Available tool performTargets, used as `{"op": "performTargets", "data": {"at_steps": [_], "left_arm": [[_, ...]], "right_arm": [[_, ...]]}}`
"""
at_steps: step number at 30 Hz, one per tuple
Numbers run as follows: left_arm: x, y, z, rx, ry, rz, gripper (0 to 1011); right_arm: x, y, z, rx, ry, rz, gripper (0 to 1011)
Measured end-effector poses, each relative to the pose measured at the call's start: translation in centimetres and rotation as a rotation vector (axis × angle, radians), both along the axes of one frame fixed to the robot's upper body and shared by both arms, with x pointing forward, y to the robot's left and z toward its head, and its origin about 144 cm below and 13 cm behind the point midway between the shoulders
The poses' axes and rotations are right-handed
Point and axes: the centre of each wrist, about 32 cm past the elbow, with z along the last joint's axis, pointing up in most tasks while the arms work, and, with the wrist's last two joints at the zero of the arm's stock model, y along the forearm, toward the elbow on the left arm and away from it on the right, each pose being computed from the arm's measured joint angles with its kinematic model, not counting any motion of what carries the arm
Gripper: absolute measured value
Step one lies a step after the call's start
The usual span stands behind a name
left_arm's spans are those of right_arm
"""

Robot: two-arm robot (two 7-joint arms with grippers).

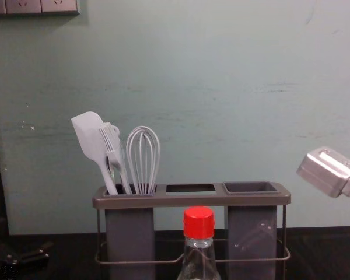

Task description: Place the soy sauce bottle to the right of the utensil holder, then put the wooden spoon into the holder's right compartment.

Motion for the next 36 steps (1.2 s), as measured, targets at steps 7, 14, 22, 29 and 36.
{"op": "performTargets", "data": {"at_steps": [7, 14, 22, 29, 36], "left_arm": [[0.0, 0.0, 0.0, 0.000, 0.000, 0.000, 1005], [0.0, 0.0, 0.0, 0.000, 0.000, 0.000, 1005], [0.0, 0.0, 0.0, 0.000, 0.000, 0.000, 1005], [0.0, 0.0, 0.0, 0.000, 0.000, 0.000, 1005], [0.0, 0.0, 0.0, 0.000, 0.000, 0.000, 1005]], "right_arm": [[0.3, 0.3, -0.4, -0.014, 0.007, 0.004, 1002], [0.4, 0.4, -0.5, -0.017, 0.005, -0.002, 1002], [0.4, 0.4, -0.7, -0.013, 0.004, -0.010, 932], [0.4, 0.4, -0.5, -0.013, 0.004, -0.015, 837], [-0.2, 0.1, 0.5, 0.000, -0.019, -0.008, 837]]}}
